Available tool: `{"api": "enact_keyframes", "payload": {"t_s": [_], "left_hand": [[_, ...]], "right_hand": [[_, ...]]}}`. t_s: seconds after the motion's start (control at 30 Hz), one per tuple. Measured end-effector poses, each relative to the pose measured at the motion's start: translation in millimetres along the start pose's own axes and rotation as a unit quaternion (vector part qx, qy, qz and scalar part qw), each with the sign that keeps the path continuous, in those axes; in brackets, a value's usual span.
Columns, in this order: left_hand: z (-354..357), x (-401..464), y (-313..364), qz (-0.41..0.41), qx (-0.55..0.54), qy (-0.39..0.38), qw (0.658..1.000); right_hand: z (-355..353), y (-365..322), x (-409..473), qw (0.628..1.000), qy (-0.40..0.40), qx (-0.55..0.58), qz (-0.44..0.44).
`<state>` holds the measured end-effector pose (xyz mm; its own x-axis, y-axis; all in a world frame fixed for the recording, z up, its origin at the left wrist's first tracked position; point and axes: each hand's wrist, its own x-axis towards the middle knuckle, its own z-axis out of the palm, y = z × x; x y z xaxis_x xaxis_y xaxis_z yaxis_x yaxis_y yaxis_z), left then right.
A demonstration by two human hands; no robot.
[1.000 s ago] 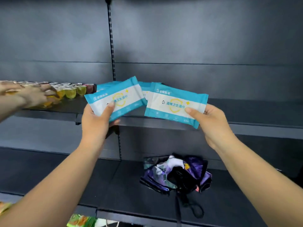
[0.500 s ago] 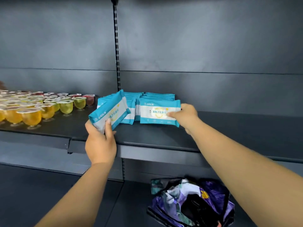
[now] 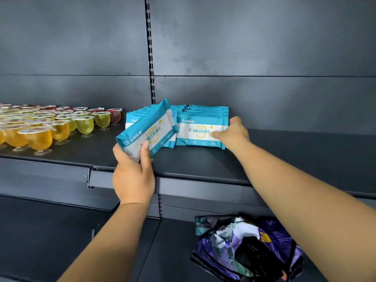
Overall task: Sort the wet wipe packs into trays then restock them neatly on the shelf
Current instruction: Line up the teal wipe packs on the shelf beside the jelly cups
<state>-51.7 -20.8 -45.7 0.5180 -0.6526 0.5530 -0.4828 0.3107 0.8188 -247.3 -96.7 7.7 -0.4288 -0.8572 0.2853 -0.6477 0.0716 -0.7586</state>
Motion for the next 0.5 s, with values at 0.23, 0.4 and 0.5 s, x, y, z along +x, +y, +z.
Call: {"api": "enact_keyframes", "payload": {"t_s": [0.23, 0.4, 0.5], "left_hand": [[-2.4, 2.1, -1.2, 0.042, 0.055, -0.026, 0.997], [-3.1, 6.2, -4.6, 0.092, 0.116, -0.069, 0.987], [-2.7, 7.9, -6.8, 0.13, 0.165, -0.073, 0.975]], "right_hand": [[-22.2, -46.2, -49.1, 0.943, -0.129, 0.277, -0.133], [-18.7, -52.1, -57.8, 0.936, -0.249, 0.177, -0.176], [-23.8, -41.3, -53.0, 0.942, -0.241, 0.192, -0.136]]}}
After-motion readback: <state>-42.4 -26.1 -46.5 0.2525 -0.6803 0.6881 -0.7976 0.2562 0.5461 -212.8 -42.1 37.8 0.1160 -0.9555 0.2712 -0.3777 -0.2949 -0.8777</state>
